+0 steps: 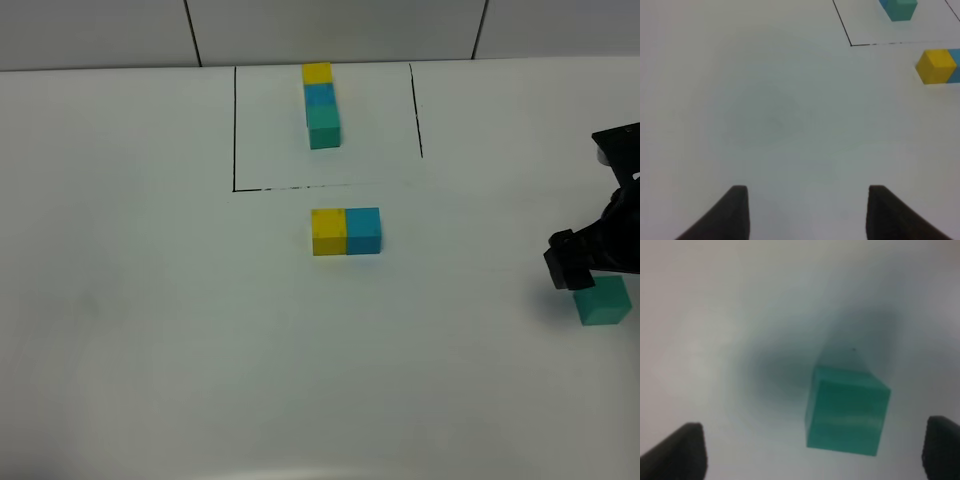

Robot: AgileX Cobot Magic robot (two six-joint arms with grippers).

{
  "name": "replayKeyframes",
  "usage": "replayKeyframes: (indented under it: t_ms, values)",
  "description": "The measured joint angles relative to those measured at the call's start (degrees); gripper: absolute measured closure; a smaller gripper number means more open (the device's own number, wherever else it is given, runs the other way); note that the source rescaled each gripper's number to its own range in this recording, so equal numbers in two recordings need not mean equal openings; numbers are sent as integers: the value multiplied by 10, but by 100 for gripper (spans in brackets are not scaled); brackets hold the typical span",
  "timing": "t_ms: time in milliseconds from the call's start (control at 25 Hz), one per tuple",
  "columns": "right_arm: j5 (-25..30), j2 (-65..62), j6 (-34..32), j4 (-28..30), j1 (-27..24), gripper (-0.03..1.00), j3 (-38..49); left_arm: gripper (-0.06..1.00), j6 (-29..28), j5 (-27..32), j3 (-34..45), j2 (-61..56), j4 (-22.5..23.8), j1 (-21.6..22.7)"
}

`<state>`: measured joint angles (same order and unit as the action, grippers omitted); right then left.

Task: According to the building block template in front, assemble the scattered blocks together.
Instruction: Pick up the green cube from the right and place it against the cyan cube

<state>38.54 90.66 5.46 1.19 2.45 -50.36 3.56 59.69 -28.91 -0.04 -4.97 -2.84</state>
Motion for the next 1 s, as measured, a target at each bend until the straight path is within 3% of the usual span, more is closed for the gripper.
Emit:
replayKeyframes:
  t_ms: [280, 760, 880, 1000]
  values:
    - [8, 34, -1, -6, -39, 21, 2, 80, 0, 0, 0, 0, 0, 0]
    - [-5, 105, -2, -30, -43, 22, 2, 80, 0, 0, 0, 0, 0, 0]
    - [-6, 107, -1, -30, -43, 33, 2, 80, 0, 0, 0, 0, 0, 0]
    - [-6, 107, -1, -31, -43, 59, 2, 80, 0, 0, 0, 0, 0, 0]
